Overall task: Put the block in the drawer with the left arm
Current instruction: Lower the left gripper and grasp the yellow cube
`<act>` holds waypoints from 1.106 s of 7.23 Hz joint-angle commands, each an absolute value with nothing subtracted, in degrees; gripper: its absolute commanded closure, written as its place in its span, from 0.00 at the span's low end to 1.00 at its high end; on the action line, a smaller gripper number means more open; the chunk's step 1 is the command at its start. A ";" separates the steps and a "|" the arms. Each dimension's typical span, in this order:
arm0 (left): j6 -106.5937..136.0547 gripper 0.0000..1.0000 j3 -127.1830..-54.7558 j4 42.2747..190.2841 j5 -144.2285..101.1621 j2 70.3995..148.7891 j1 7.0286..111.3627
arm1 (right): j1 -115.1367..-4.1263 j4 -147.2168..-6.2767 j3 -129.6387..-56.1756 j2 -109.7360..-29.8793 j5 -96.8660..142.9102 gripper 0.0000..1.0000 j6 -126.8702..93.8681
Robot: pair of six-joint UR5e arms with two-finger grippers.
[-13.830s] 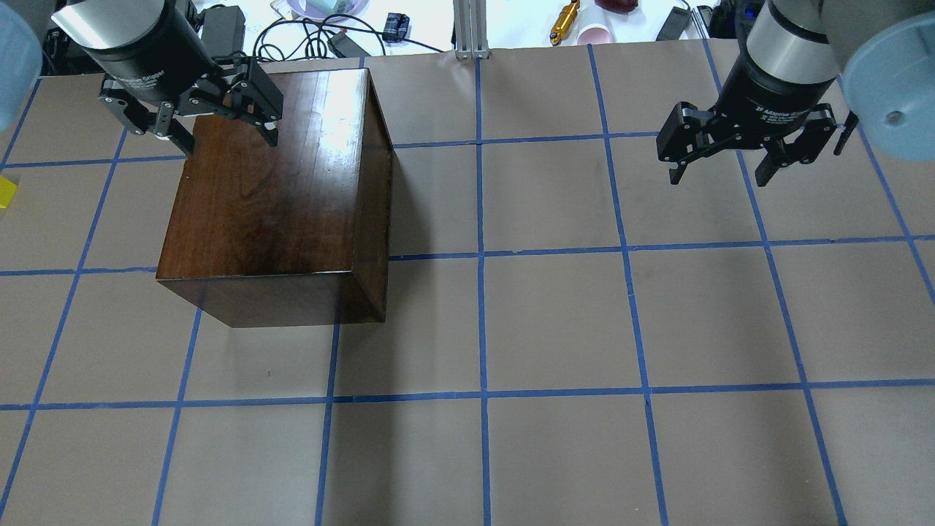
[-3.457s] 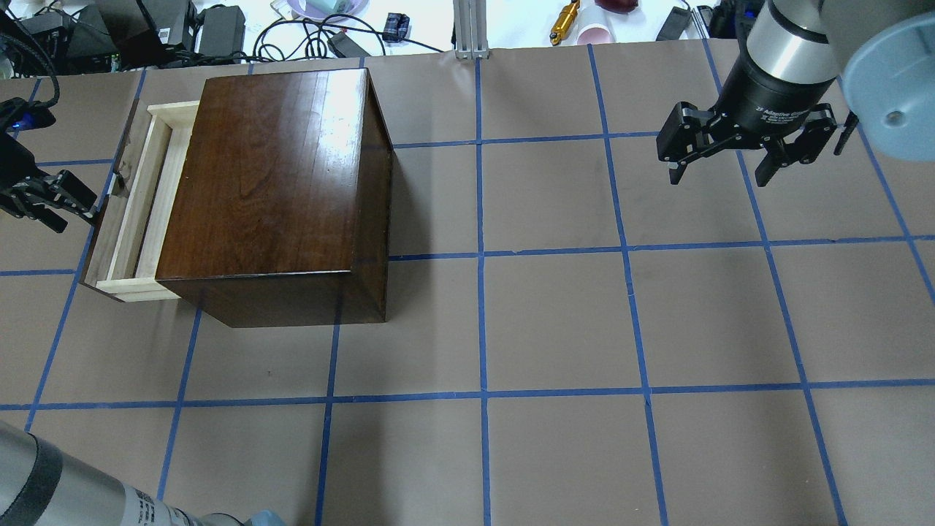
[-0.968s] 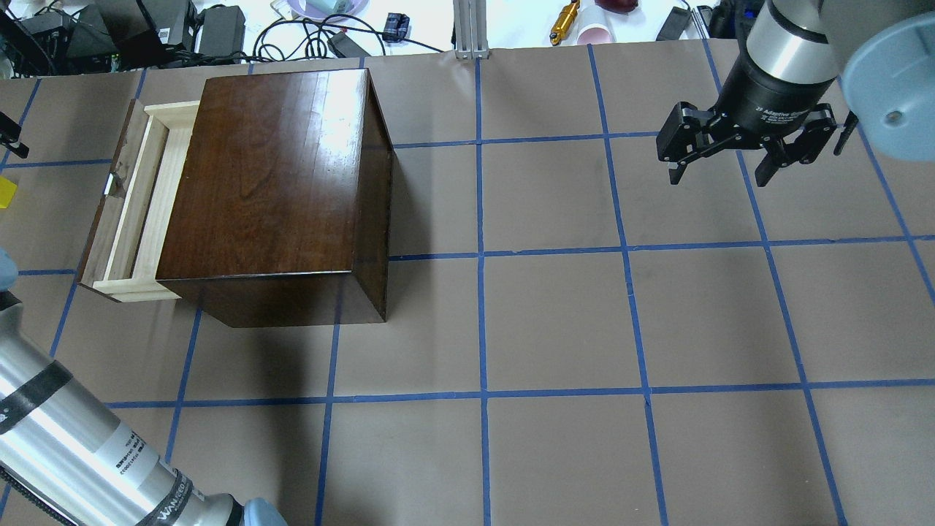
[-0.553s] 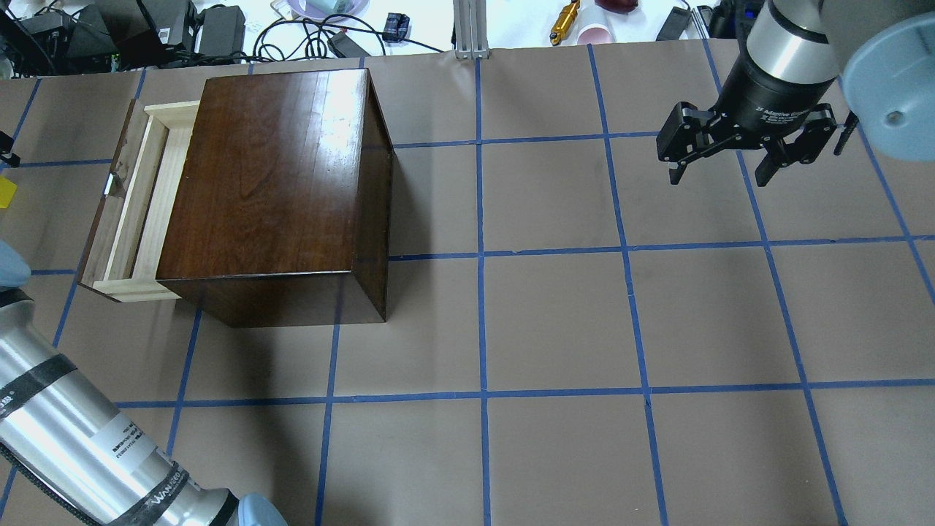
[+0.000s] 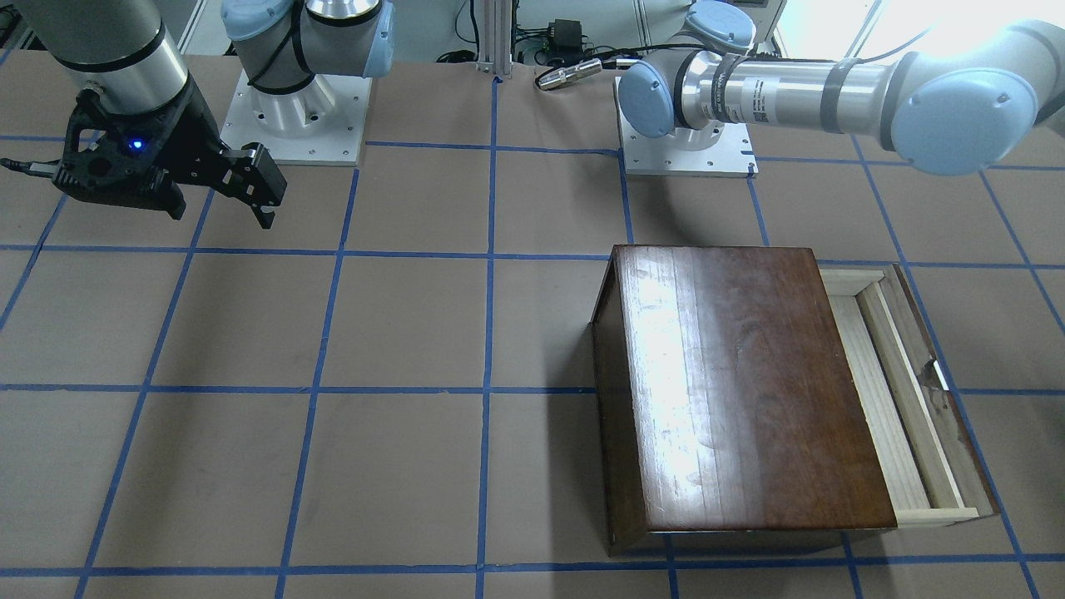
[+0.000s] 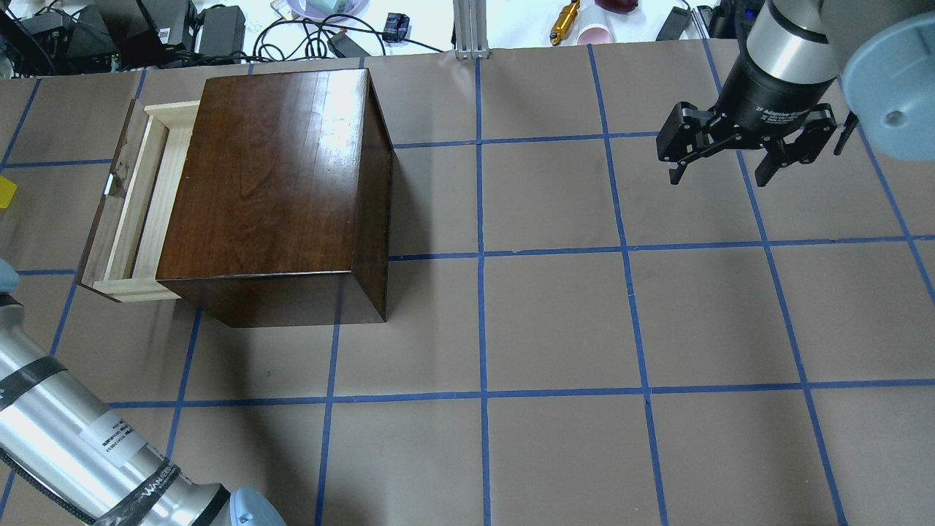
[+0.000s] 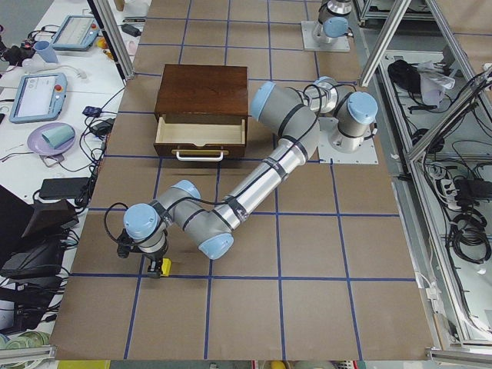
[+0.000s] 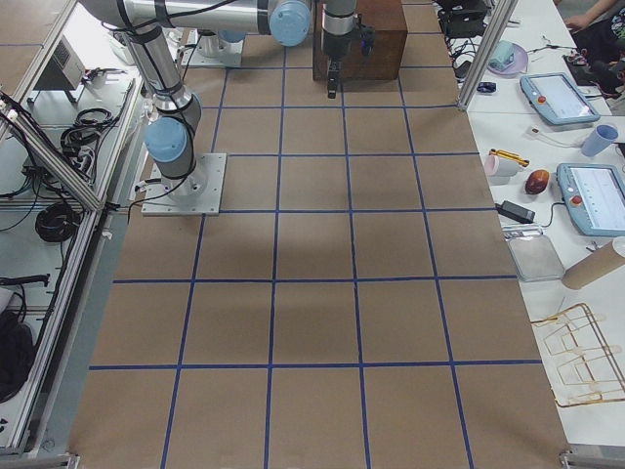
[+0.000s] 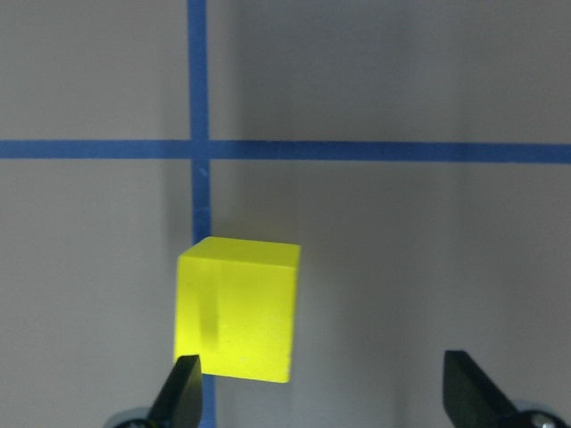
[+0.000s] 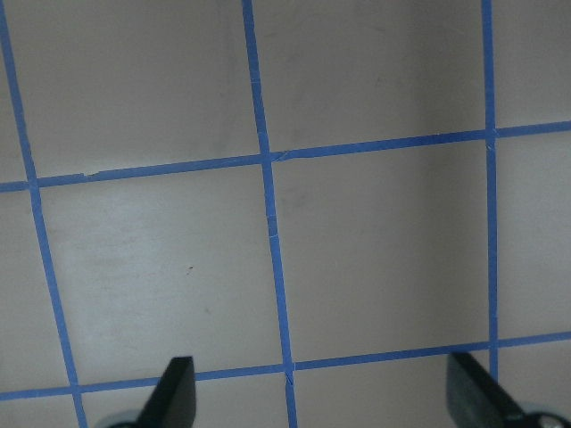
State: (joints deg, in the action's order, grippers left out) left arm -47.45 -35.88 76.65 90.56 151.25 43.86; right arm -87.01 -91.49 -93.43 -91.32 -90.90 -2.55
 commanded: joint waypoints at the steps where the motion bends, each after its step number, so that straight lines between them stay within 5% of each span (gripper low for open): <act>1: -48.51 0.05 -34.63 75.76 90.18 153.01 43.68 | -87.01 -91.49 -93.43 -91.32 -90.88 0.00 -2.55; 6: -52.11 0.06 -34.10 75.06 89.56 154.25 43.68 | -87.01 -91.49 -93.43 -91.32 -90.88 0.00 -2.55; 8: -53.17 0.26 -34.10 74.97 89.56 154.25 43.68 | -87.01 -91.49 -93.43 -91.32 -90.97 0.00 -2.55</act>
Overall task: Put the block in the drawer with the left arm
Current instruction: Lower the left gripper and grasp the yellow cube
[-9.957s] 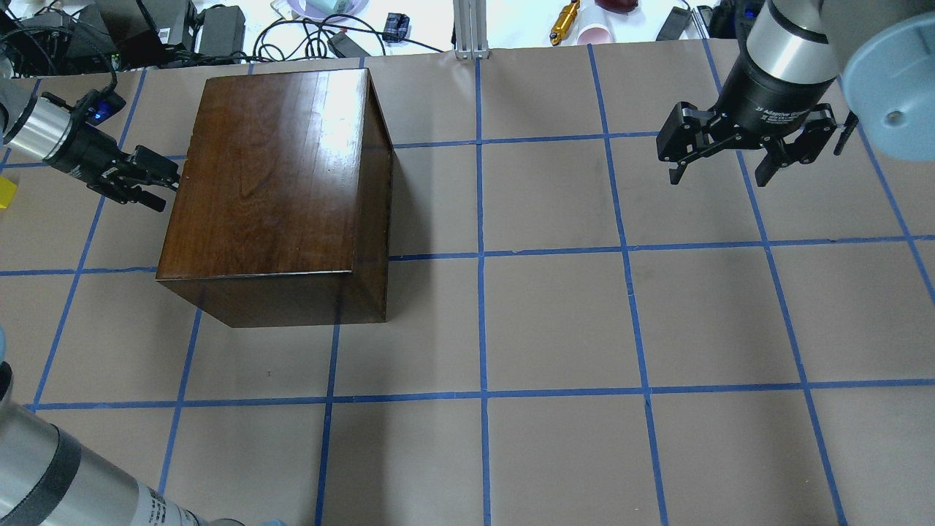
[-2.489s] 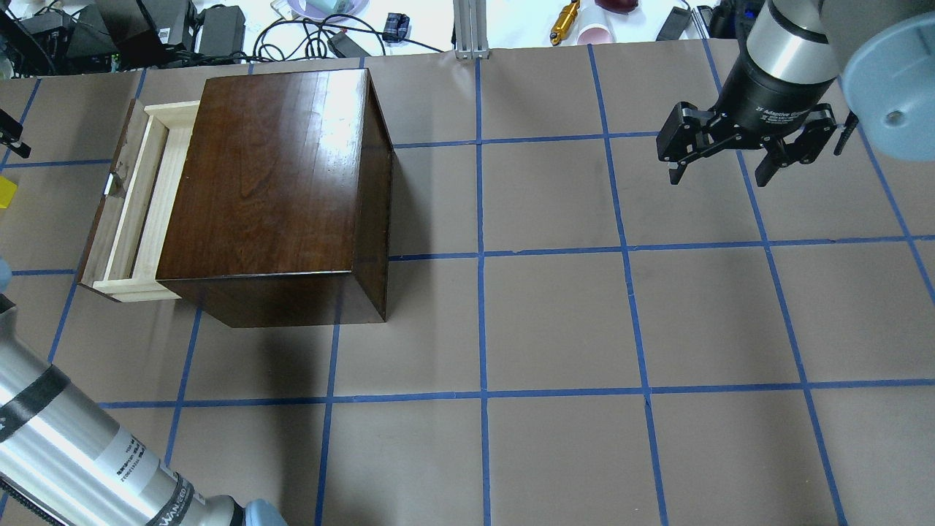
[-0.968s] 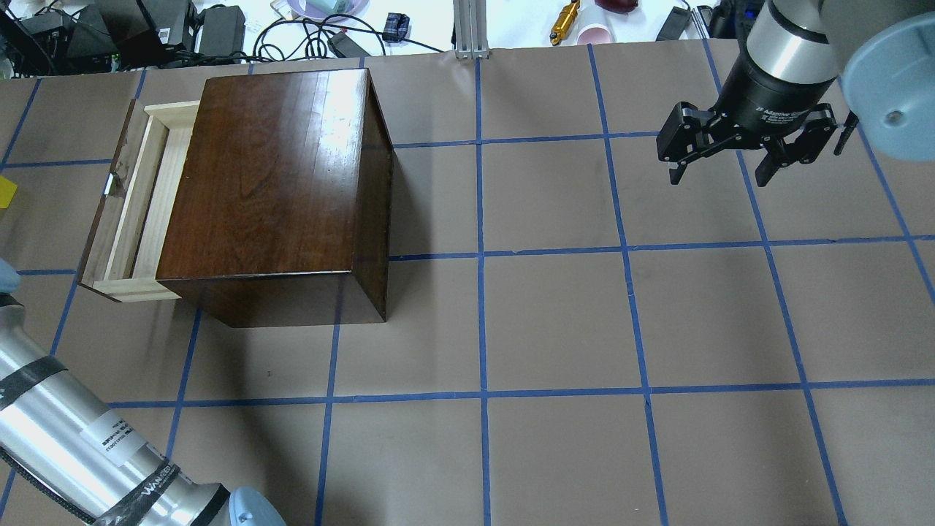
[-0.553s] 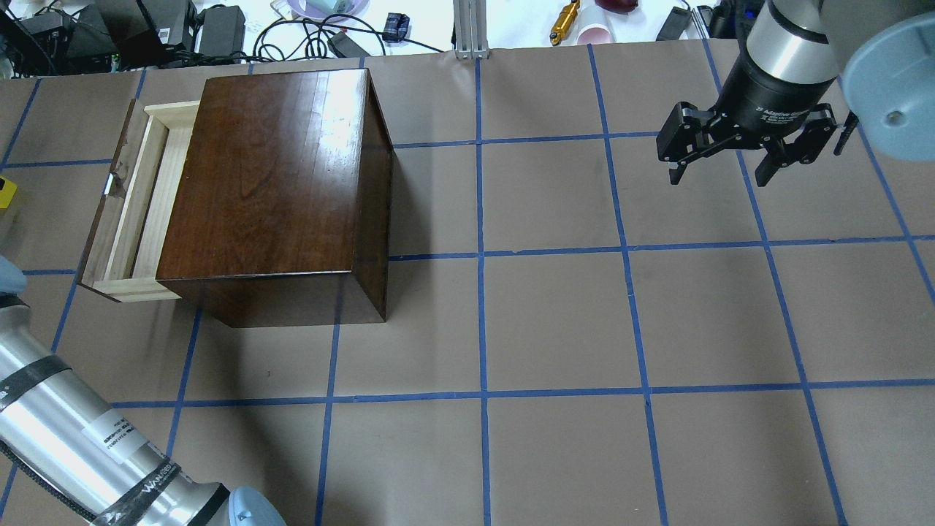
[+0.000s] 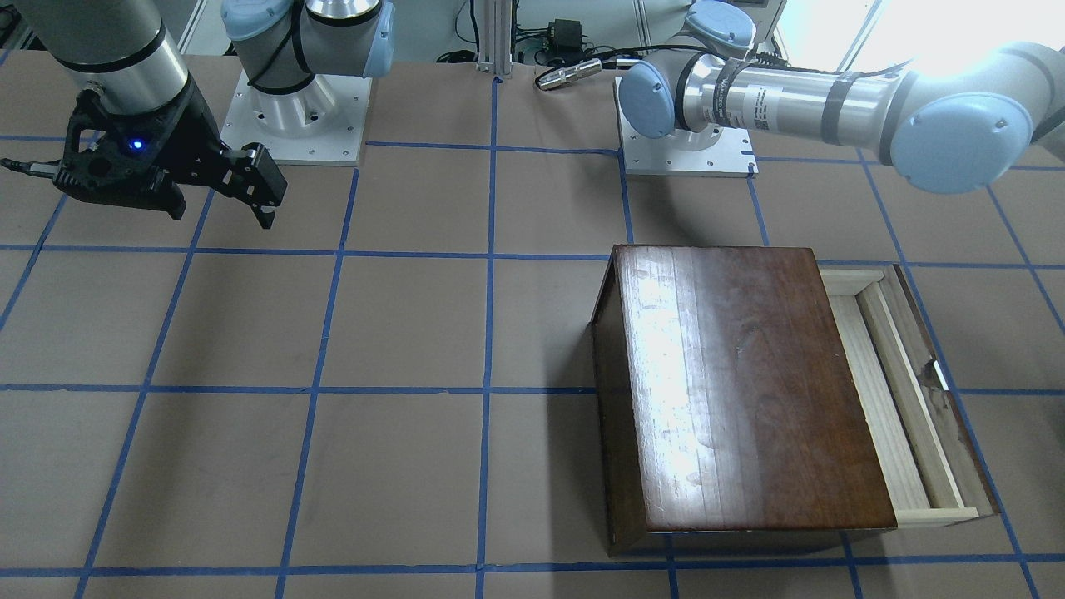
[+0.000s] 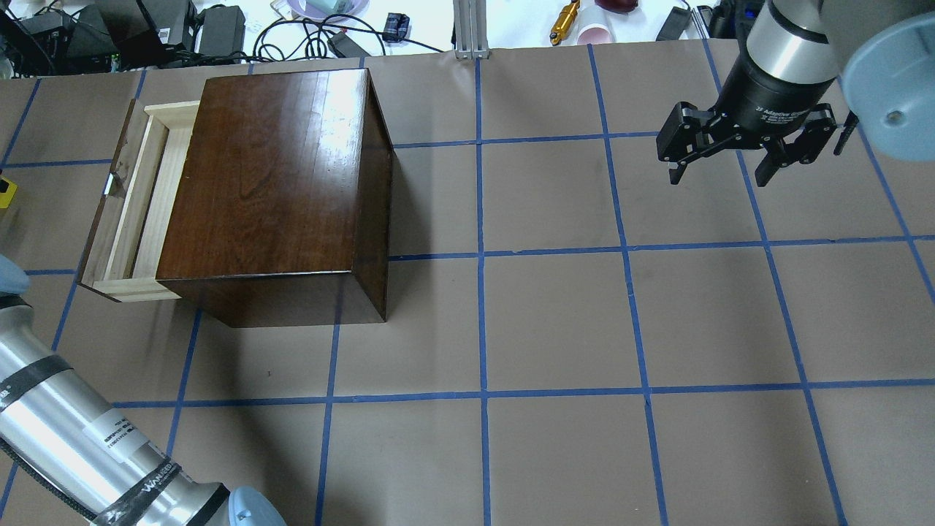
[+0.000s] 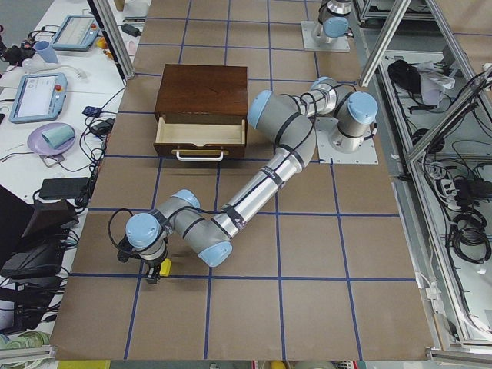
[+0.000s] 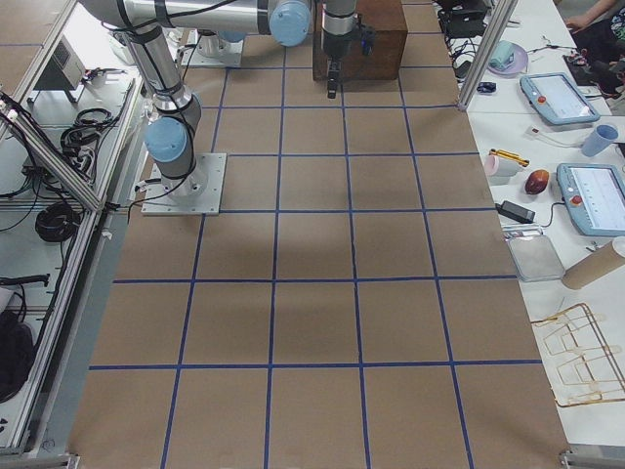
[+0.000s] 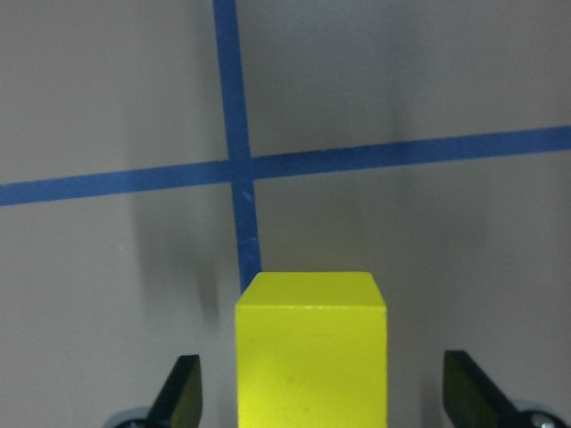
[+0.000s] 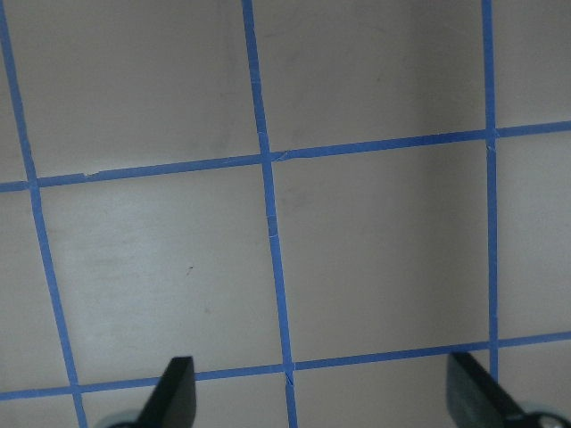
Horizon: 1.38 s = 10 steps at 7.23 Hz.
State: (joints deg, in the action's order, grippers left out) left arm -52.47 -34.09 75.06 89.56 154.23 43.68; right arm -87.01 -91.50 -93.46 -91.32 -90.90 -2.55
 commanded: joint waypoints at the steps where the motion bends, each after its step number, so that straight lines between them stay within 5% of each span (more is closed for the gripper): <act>1: -53.35 0.39 -34.10 74.97 89.47 154.42 43.68 | -87.01 -91.49 -93.43 -91.32 -90.88 0.00 -2.55; 2: -53.44 0.50 -34.01 74.97 89.30 154.34 43.68 | -87.01 -91.49 -93.43 -91.32 -90.88 0.00 -2.55; 4: -54.14 0.58 -34.10 74.97 89.30 154.16 43.68 | -87.01 -91.49 -93.43 -91.32 -90.88 0.00 -2.55; 10: -54.49 0.58 -43.30 79.79 90.00 141.01 43.86 | -87.01 -91.49 -93.43 -91.32 -90.88 0.00 -2.55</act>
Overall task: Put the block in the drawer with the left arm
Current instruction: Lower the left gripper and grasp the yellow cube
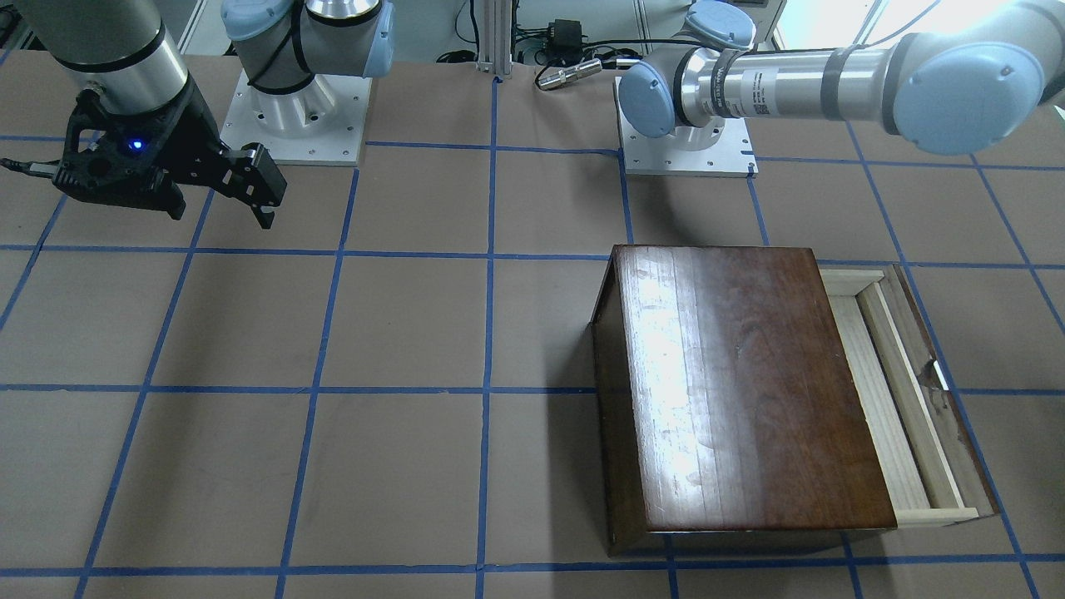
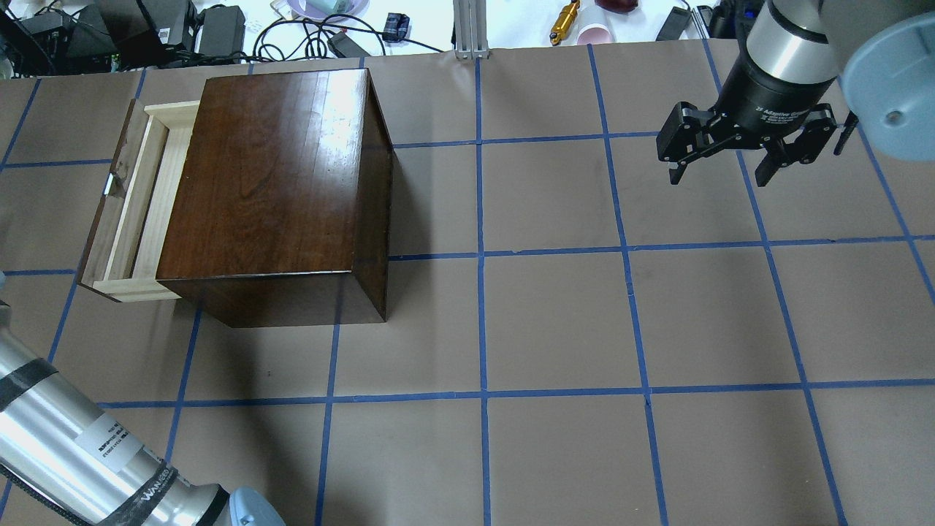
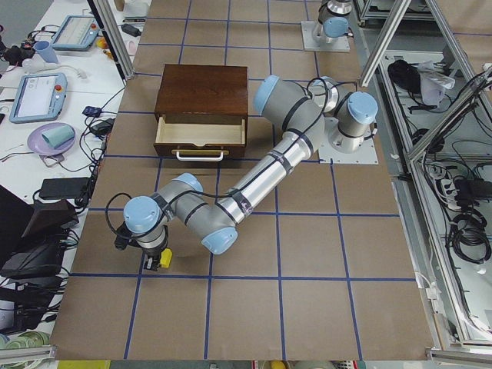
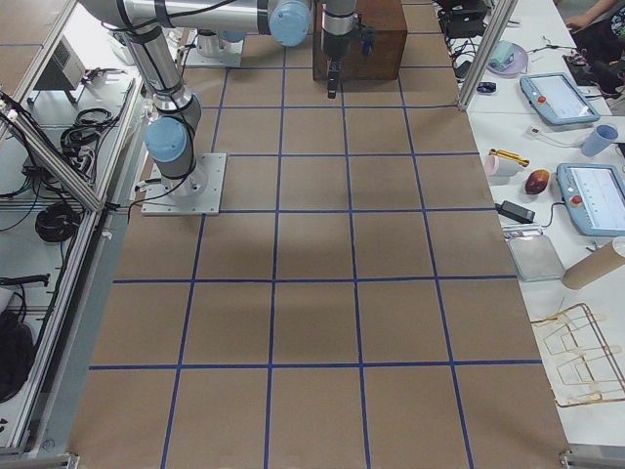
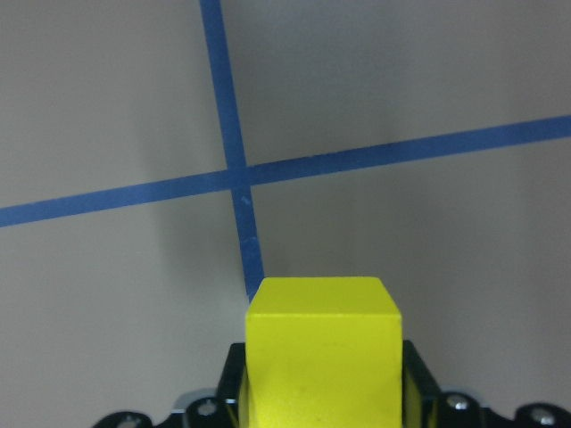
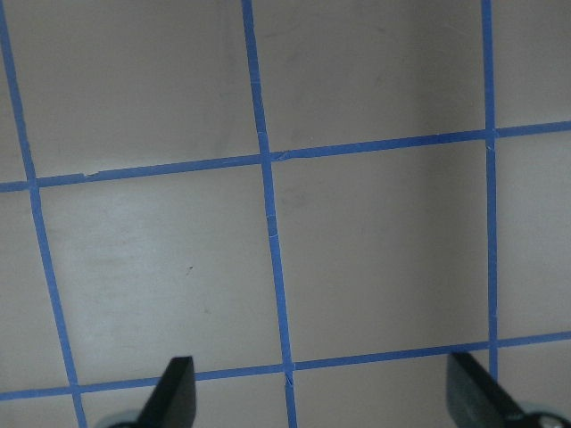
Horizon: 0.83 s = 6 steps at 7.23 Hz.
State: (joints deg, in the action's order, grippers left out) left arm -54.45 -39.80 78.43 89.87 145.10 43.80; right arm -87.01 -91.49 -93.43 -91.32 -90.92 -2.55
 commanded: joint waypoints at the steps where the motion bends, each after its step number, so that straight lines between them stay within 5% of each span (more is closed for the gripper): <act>1: -54.41 0.58 -46.11 83.02 90.00 137.24 43.77 | -87.01 -91.49 -93.43 -91.32 -90.88 0.00 -2.55; 6: -52.83 0.58 -58.59 90.78 92.63 120.54 44.82 | -87.01 -91.49 -93.43 -91.32 -90.88 0.00 -2.55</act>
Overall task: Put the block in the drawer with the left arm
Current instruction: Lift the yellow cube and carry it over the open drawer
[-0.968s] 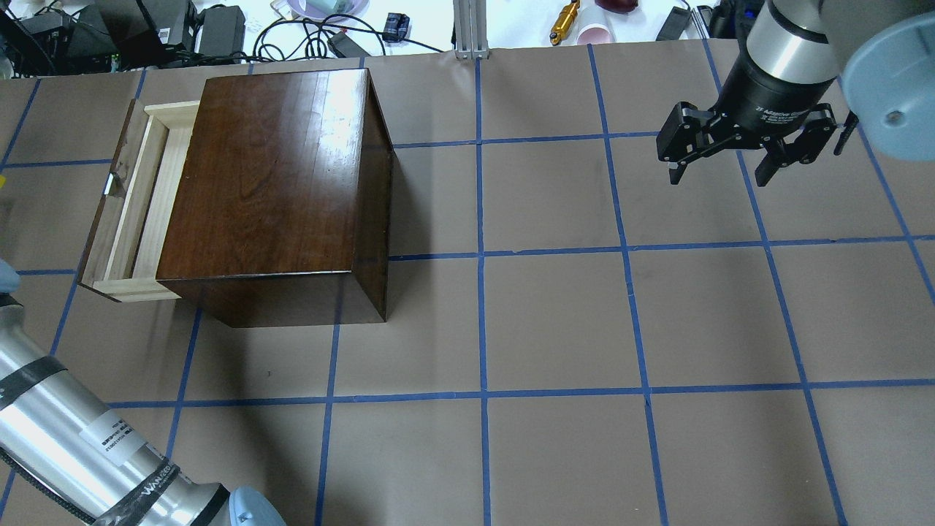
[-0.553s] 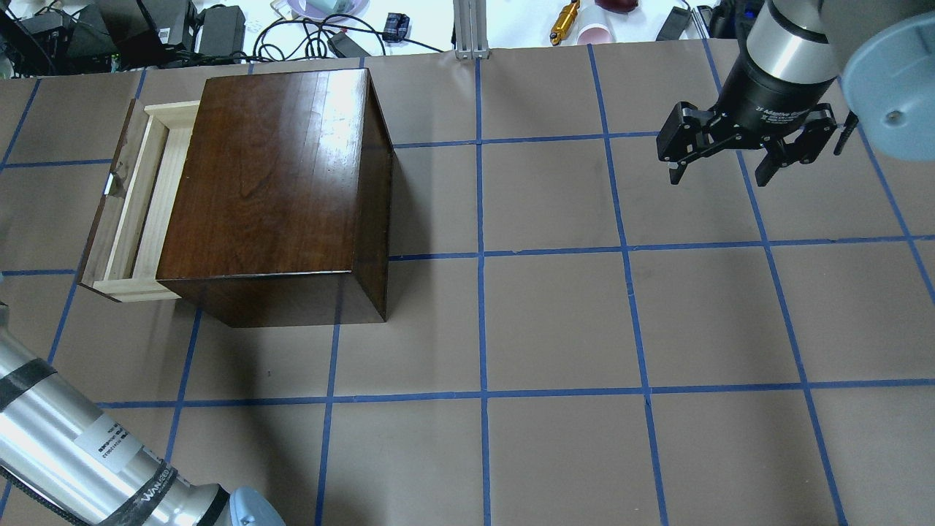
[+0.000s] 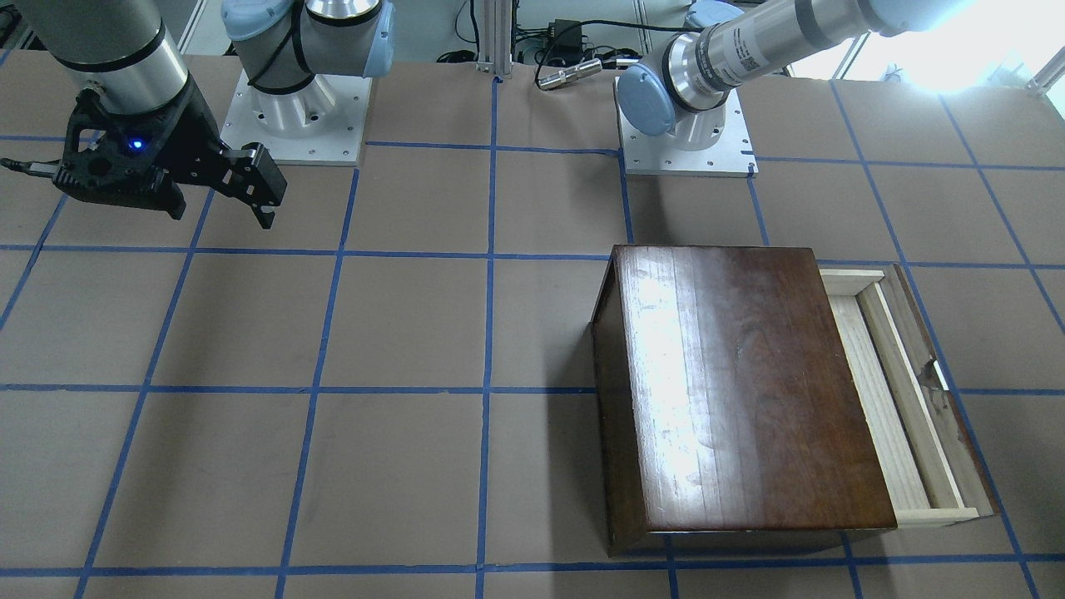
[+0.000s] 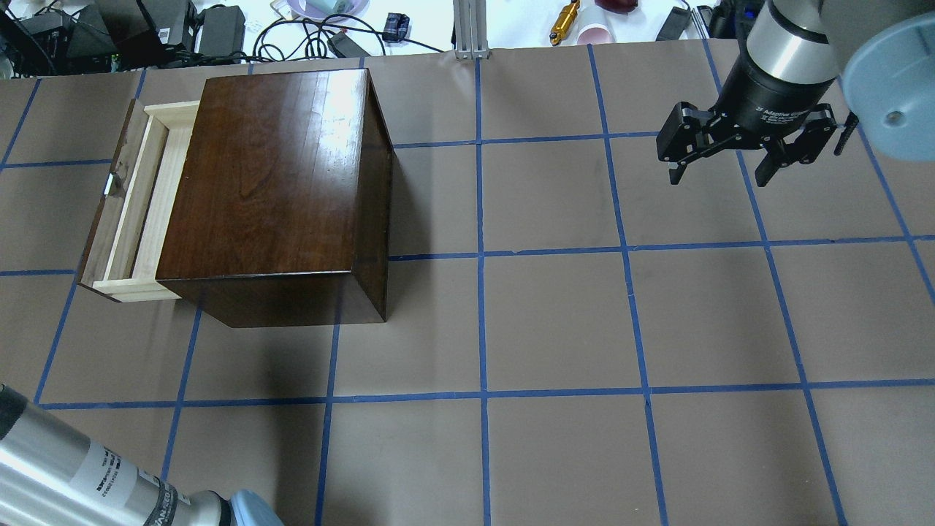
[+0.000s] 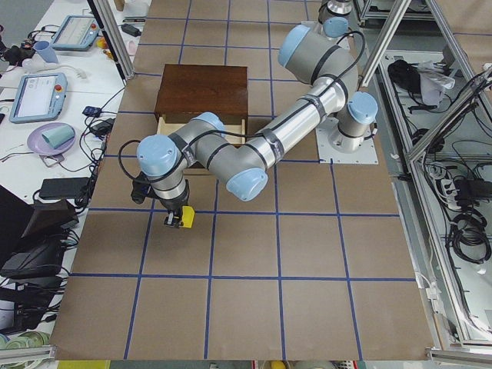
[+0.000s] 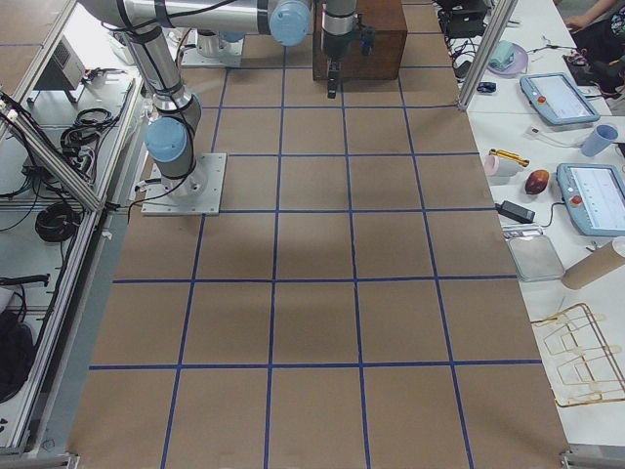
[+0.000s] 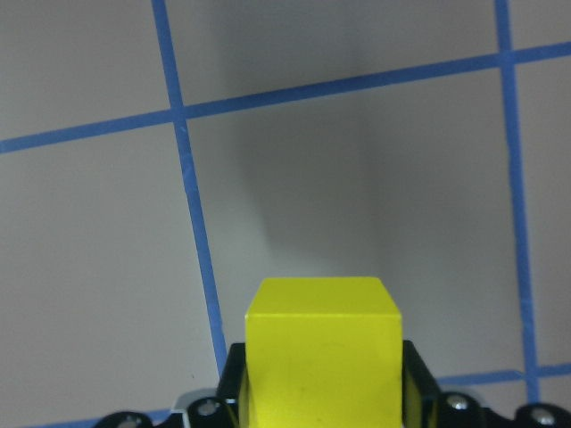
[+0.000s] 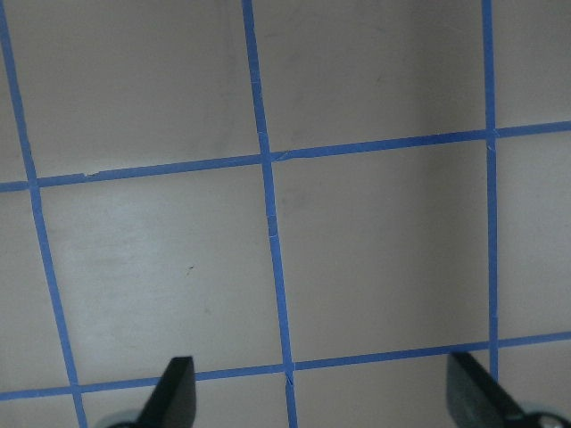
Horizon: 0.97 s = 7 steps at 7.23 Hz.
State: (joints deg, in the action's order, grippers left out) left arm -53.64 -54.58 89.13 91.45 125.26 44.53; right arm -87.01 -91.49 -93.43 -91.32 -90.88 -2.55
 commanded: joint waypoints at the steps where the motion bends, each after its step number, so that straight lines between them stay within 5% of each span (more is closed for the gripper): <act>1: -50.47 0.58 -61.93 91.05 92.64 117.45 45.35 | -87.01 -91.49 -93.43 -91.32 -90.88 0.00 -2.55; 7: -30.80 0.58 -72.06 90.36 92.37 108.55 59.12 | -87.01 -91.49 -93.51 -91.32 -90.88 0.00 -2.55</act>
State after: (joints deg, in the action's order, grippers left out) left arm -35.22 -70.48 90.73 92.49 109.51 55.75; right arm -87.01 -91.49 -93.44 -91.32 -90.88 -2.55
